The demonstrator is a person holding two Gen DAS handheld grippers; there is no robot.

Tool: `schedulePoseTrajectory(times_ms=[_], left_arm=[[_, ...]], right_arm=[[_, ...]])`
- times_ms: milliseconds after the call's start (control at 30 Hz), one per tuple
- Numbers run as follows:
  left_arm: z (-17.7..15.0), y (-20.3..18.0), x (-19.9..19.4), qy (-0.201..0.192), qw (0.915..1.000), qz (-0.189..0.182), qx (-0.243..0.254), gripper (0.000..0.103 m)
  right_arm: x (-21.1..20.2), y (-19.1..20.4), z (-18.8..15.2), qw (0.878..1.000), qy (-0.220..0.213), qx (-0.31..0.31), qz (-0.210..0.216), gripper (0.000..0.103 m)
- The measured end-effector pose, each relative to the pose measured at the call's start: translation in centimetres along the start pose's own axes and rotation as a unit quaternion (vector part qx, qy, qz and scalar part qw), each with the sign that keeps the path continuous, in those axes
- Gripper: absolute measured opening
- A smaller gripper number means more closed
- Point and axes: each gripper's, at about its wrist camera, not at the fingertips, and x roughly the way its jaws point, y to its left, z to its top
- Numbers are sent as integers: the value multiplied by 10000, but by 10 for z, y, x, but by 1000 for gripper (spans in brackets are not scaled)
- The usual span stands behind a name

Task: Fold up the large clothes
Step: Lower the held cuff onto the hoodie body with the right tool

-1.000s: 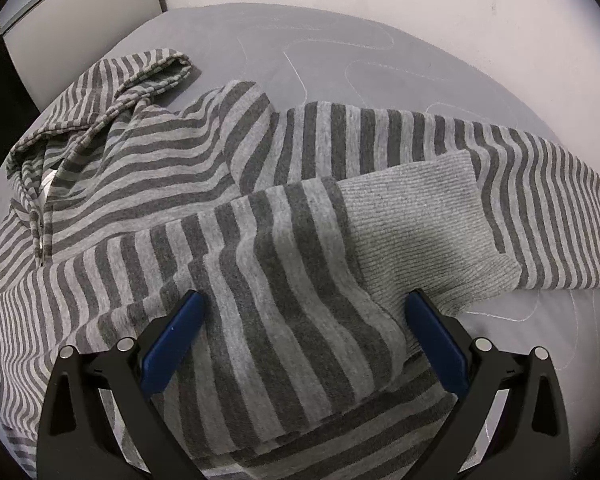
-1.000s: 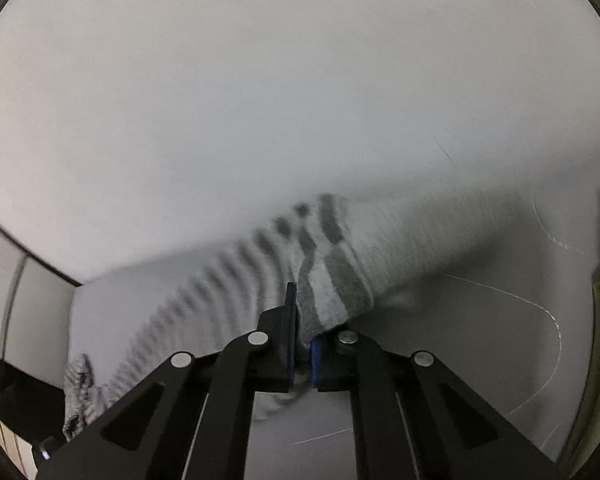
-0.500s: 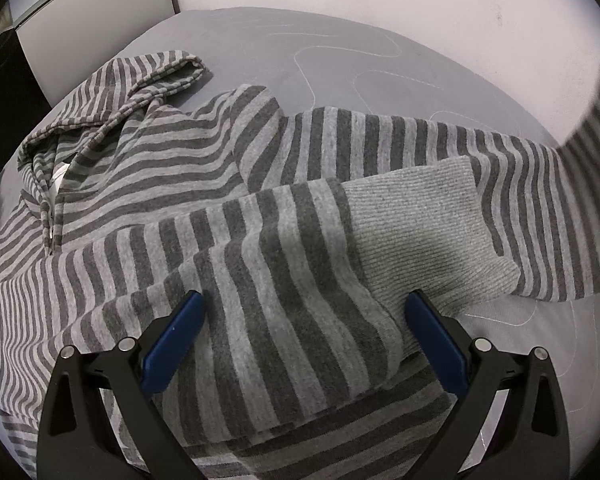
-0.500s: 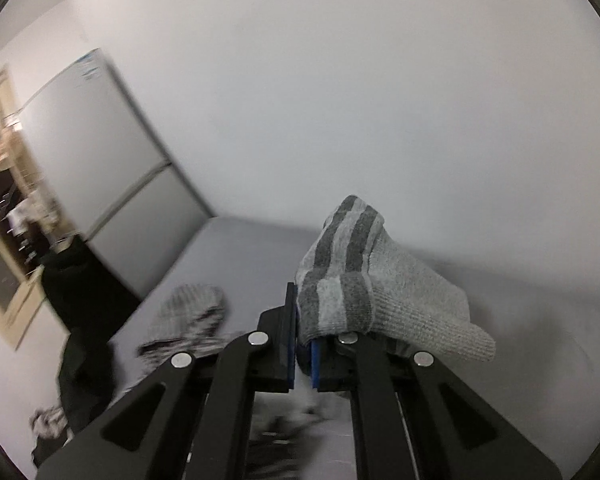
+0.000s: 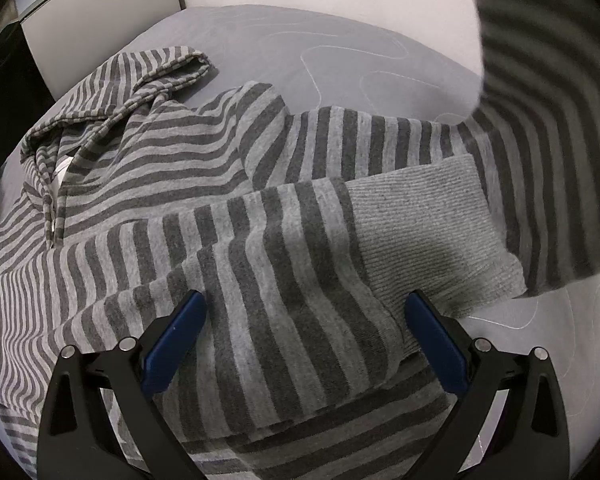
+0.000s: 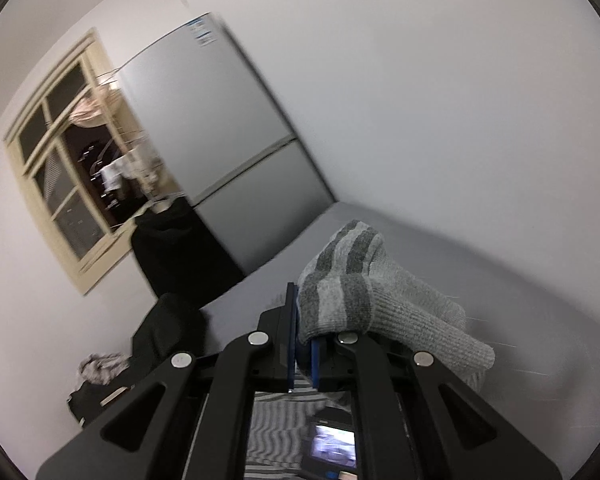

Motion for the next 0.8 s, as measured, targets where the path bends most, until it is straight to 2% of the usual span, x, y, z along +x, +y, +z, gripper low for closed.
schedulePoseTrajectory(times_ms=[333, 467, 600, 667, 800], left_arm=[[-16, 10, -21, -184, 9987, 263, -402, 97], [-26, 23, -28, -145, 9976, 192, -654, 97], [-34, 44, -48, -251, 9957, 257, -850, 97], [-38, 64, -63, -306, 9949, 304, -914, 97], [-55, 116, -98, -453, 9911, 630, -1081, 97]], right_arm=[[18, 63, 2, 9965, 332, -367, 678, 6], [26, 85, 3, 9937, 524, -491, 858, 6], [33, 104, 1, 9914, 664, -657, 919, 6], [35, 113, 1, 9908, 686, -679, 944, 6], [42, 129, -5, 9893, 758, -735, 1011, 6]])
